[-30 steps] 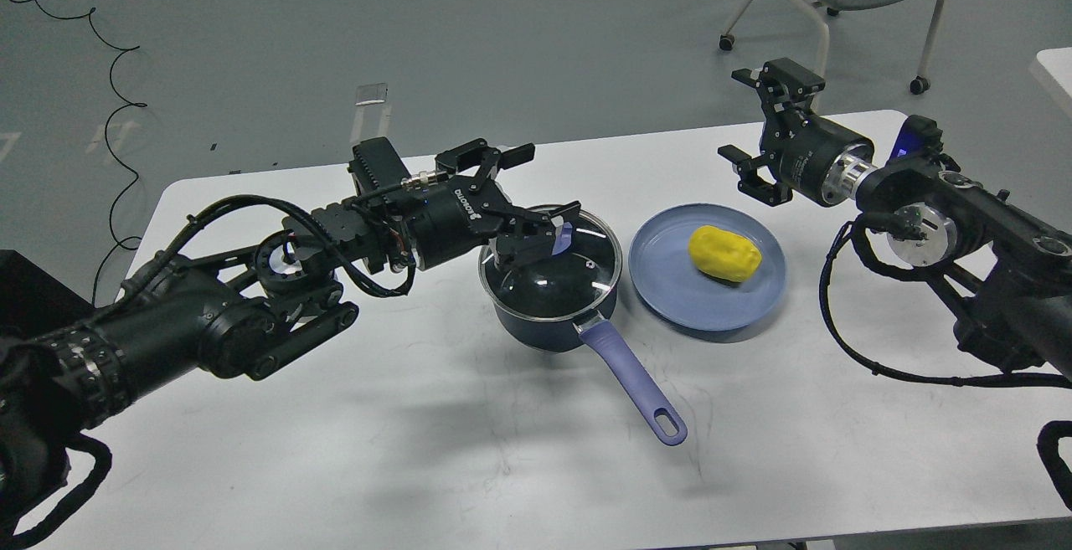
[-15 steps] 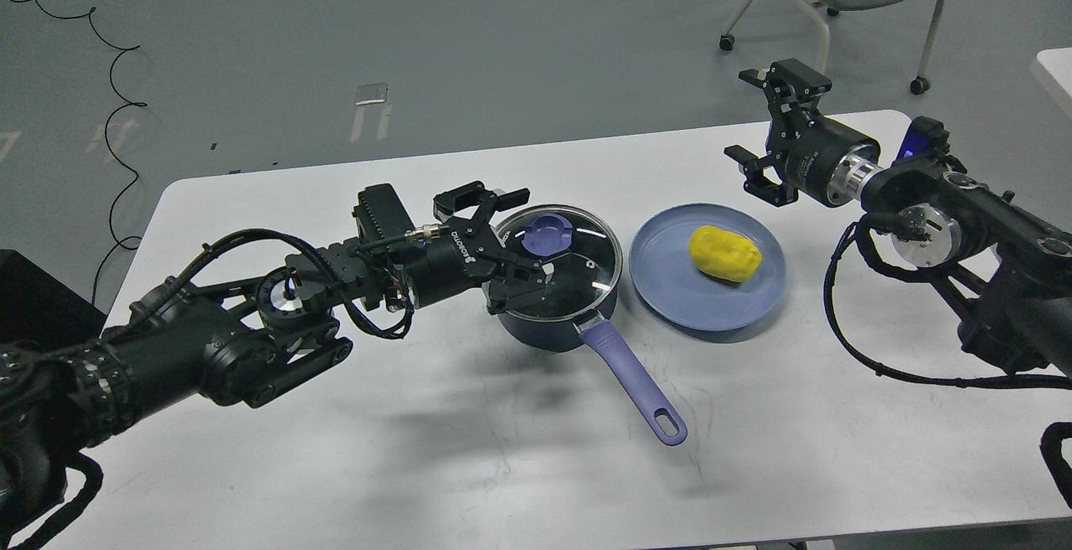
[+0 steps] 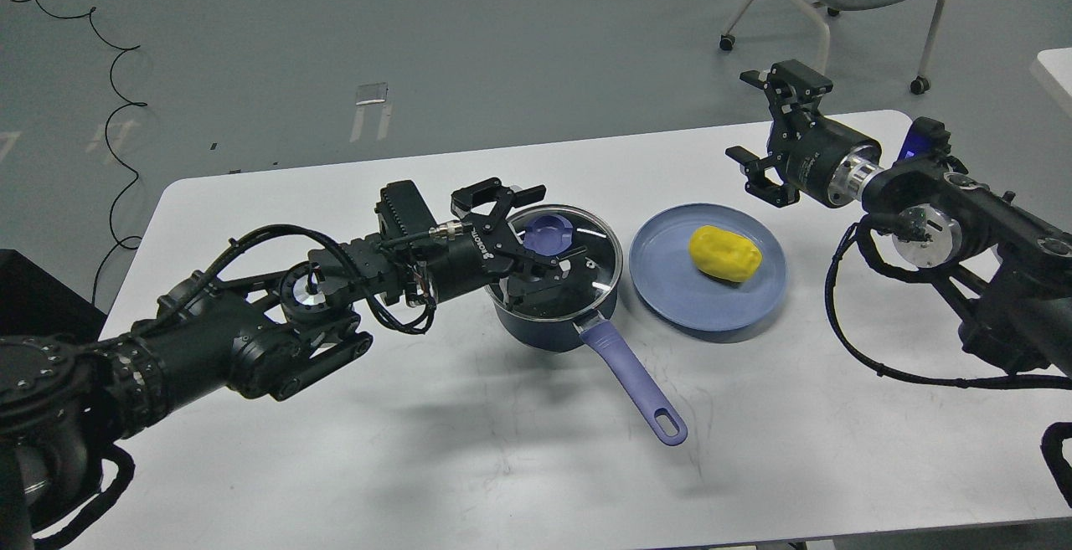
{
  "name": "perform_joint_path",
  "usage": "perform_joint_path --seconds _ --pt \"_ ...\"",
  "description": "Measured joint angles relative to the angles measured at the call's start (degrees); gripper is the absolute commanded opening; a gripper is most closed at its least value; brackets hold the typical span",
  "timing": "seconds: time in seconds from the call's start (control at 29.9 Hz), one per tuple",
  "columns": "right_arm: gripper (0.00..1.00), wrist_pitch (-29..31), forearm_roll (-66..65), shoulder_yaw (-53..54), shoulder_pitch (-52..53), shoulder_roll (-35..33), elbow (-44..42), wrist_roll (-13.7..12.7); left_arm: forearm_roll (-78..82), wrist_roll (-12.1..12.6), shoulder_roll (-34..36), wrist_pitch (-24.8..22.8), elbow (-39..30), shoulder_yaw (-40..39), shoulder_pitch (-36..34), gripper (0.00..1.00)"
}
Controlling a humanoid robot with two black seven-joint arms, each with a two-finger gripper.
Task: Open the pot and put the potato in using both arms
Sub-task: 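Lower the left gripper and grasp the blue knob of the glass lid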
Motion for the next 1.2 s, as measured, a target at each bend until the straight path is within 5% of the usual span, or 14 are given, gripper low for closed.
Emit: perform_joint_path --seconds 1.2 --pt "1.0 -0.53 -0.17 -0.94 -0.78 -0.47 0.1 0.08 -1.18 0.01 -0.74 -0.02 2.72 1.95 1.91 0.96"
